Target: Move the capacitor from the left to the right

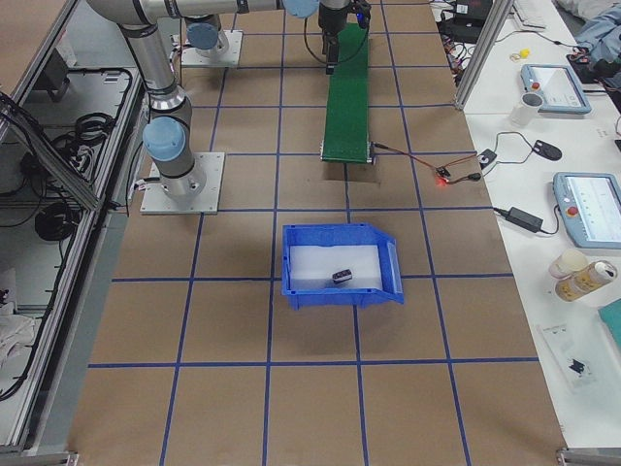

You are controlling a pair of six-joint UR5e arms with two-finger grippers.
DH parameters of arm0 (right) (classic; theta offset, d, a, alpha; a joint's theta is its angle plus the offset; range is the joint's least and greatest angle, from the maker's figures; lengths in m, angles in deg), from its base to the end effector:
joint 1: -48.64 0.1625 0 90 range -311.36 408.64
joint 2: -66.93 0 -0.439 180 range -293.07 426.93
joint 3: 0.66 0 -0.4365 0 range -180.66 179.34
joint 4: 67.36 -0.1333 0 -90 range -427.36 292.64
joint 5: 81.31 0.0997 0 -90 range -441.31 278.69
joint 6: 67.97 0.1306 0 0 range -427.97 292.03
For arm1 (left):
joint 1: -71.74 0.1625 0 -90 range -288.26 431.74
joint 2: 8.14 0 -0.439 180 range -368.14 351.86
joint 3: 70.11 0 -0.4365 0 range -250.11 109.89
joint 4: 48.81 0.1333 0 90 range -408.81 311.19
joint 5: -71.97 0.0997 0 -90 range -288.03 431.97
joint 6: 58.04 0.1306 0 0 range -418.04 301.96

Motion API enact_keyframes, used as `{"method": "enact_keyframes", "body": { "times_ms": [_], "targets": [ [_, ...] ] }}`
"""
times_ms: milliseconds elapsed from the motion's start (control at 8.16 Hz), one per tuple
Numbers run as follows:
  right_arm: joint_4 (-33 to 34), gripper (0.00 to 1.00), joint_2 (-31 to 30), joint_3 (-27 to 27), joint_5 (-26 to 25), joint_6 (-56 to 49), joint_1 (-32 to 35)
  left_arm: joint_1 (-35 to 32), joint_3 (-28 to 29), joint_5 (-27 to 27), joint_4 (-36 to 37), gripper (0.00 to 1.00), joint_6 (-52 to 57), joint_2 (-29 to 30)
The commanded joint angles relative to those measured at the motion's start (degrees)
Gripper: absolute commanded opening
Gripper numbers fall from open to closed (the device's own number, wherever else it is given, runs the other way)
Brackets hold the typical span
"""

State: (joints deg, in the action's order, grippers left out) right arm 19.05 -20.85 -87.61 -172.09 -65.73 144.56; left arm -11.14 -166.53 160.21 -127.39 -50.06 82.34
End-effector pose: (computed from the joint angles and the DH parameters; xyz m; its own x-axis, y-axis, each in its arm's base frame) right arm 0.1872 -0.5303 0.4723 -0.9978 -0.0649 0.0155 -0.0641 0.9968 0.0476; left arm -0.0685 -0.5595 0.4268 -0.9997 0.0170 0.0194 0.0154 0.9965 -0.0823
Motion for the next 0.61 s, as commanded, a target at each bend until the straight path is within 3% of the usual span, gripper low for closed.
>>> {"method": "enact_keyframes", "body": {
  "times_ms": [0,490],
  "targets": [
    [0.5,1.00,-0.2,-0.2,-0.4,1.5,1.6,-0.1,0.0,1.7,0.1,1.00,-0.1,0.2],
    [2.1,1.00,-0.2,-0.1,-0.1,1.5,1.5,-0.1,-0.1,1.9,0.0,1.00,-0.1,0.0]
  ]
}}
